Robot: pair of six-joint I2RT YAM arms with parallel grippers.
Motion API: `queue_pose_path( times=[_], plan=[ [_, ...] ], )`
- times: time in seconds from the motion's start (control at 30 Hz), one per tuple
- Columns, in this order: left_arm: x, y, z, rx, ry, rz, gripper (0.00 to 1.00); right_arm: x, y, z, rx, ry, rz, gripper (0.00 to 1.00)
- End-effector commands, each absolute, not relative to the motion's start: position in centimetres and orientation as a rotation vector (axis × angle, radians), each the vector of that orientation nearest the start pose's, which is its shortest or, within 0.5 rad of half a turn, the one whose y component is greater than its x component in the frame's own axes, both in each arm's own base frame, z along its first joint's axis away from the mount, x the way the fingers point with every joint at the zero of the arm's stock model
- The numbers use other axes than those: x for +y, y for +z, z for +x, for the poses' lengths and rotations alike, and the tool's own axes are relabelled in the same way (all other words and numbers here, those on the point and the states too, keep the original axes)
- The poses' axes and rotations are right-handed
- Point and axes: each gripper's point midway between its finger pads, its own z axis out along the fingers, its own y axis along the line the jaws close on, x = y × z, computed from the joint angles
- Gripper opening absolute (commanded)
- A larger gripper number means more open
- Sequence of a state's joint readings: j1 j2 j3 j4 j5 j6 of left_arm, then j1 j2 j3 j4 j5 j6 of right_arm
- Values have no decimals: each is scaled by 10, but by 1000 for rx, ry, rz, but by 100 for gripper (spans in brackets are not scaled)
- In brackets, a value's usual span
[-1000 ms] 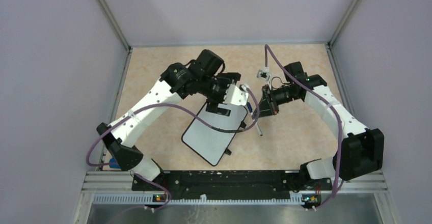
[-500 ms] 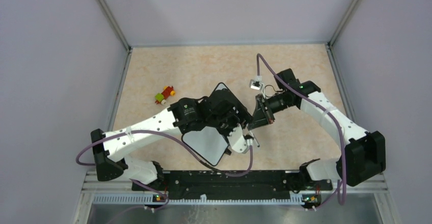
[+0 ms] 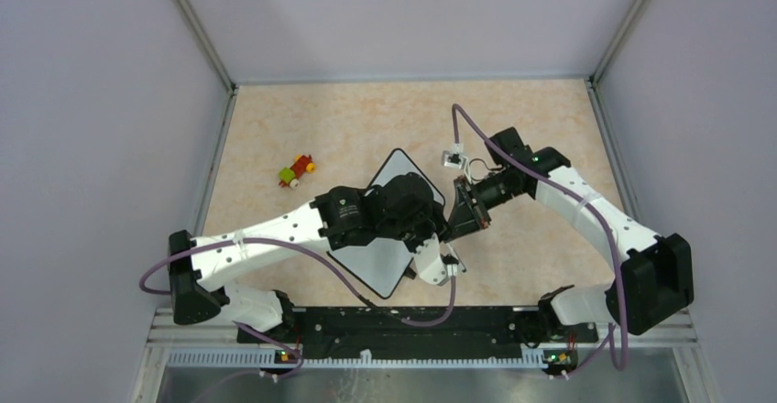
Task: Write a sentence on the whiteboard
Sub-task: Pass from the right arm to the left
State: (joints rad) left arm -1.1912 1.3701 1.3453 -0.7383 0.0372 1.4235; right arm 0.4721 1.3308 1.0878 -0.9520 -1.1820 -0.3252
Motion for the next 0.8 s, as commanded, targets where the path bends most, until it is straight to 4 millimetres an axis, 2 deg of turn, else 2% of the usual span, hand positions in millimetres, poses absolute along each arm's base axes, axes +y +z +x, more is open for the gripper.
queue_pose_path(
  times=[0.0,0.1,0.2,0.33,0.4,0.53,0.63,0.77],
  plan=[
    [-355,257,177,557,87,2219,43,250,228,133,2001,1655,-1256,0],
    [-353,254,175,565,80,2226,36,250,228,133,1999,1660,-1258,0],
    [-350,250,174,593,70,2226,26,250,230,133,1992,1657,-1263,0],
    [-347,248,176,738,33,2182,14,248,241,138,1963,1642,-1257,3],
    [-344,246,183,876,36,2133,10,244,248,151,1958,1629,-1204,18],
    [-336,235,201,1175,45,2017,6,222,272,189,1945,1635,-996,49],
    [-331,238,224,1385,-15,1872,6,207,283,210,1938,1582,-886,61],
    [-326,256,260,1611,-128,1632,4,193,300,234,1905,1517,-701,66]
  ],
)
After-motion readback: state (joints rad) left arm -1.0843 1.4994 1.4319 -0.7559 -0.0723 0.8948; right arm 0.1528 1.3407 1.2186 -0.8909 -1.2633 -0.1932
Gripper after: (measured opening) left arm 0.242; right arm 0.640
